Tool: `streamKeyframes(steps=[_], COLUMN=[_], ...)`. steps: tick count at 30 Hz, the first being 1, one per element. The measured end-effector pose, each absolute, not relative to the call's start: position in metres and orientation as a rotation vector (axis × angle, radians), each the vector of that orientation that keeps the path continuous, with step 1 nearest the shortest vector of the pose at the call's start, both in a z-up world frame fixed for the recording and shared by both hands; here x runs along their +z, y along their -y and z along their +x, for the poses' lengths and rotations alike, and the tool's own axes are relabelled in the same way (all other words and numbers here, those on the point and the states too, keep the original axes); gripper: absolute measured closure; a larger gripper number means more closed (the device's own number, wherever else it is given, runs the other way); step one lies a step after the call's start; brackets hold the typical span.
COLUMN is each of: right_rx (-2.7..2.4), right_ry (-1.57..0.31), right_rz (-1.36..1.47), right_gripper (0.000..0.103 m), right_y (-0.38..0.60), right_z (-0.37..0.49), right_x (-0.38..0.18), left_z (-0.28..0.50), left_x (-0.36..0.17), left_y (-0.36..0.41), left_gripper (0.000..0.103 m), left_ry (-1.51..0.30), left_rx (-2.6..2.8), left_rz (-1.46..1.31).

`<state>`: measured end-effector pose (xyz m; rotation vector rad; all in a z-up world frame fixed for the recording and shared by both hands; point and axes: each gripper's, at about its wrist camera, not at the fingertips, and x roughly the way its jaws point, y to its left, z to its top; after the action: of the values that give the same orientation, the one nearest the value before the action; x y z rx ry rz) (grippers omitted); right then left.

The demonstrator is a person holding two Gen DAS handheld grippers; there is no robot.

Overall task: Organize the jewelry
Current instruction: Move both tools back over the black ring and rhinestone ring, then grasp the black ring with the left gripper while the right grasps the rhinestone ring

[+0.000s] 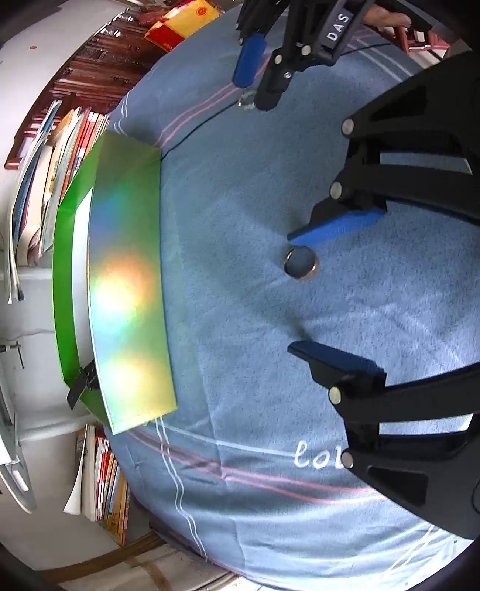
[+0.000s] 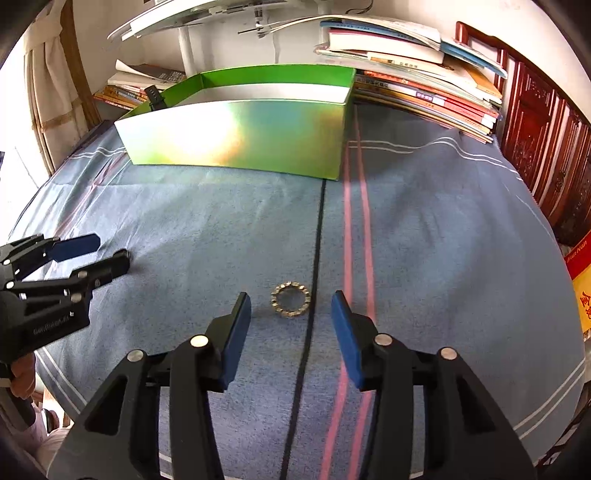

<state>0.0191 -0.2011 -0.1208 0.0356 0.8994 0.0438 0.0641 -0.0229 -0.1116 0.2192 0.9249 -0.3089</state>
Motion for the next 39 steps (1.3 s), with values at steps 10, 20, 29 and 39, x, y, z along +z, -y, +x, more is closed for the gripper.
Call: streamKeyframes(steps=[10, 20, 29, 39], right_rx=[0.056, 0.017, 0.000, -0.016], right_ry=[-0.895, -0.888, -0.886, -0.883], right_rz=[0.028, 0.011, 0.020, 0.033], right_gripper=[0.062, 0.070, 0.070, 0.080], right_y=[0.196, 0.193, 0.193, 0.197], right_z=[0.019, 0.022, 0.022, 0.023], right_x=[-0.120, -0.122, -0.121, -0.121], left_z=[0.059, 0.057, 0.057, 0.055], left_x=[-0.106, -0.112, -0.112, -0.111], left_y=[0.010, 0.009, 0.013, 0.020], left_gripper=[0.049, 0.049, 0.059, 0.085], left_ry=[-0.917, -0.934, -0.932, -0.927], left_rx=[-0.290, -0.302, -0.303, -0.325], left_rz=[0.207, 0.188, 0.183, 0.187])
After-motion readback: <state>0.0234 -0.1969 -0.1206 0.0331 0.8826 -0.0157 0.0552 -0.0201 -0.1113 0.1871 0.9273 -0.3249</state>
